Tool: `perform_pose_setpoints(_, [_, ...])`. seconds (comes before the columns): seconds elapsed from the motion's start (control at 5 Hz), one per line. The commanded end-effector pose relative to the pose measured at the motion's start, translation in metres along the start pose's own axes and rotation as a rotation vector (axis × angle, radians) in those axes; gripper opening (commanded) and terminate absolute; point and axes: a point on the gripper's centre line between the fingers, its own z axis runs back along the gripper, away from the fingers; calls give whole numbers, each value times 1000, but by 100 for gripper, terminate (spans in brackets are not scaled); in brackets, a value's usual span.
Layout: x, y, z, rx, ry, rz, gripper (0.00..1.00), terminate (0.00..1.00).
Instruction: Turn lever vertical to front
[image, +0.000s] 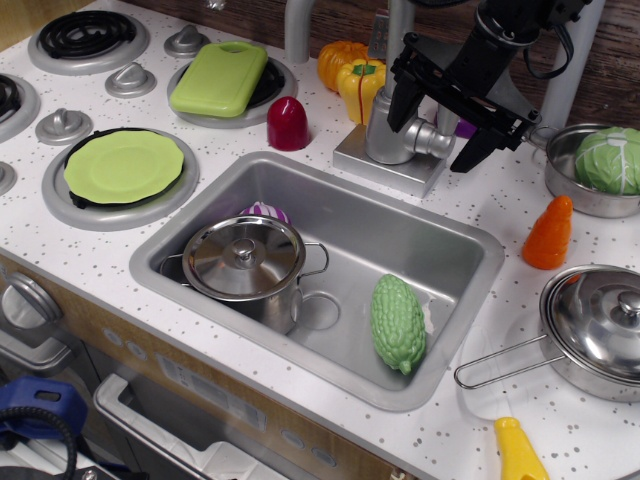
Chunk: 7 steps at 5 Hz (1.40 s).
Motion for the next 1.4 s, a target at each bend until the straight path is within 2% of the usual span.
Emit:
perform_pose_setpoints(0.0, [0, 0, 0, 0, 0, 0, 100, 0])
perform_pose_setpoints(0.2, [4, 6, 9, 21, -39, 16, 100, 0])
perform_pose_setpoints(0.4, [12, 15, 12, -4, -63, 17, 100, 0])
perform_pose_setpoints(0.6, [26, 19, 9, -24, -151, 57, 100, 0])
perform_pose_setpoints(0.8, [40, 20, 9, -12, -199, 62, 100, 0])
perform_pose_setpoints(1.2, [59, 20, 16, -9, -242, 56, 100, 0])
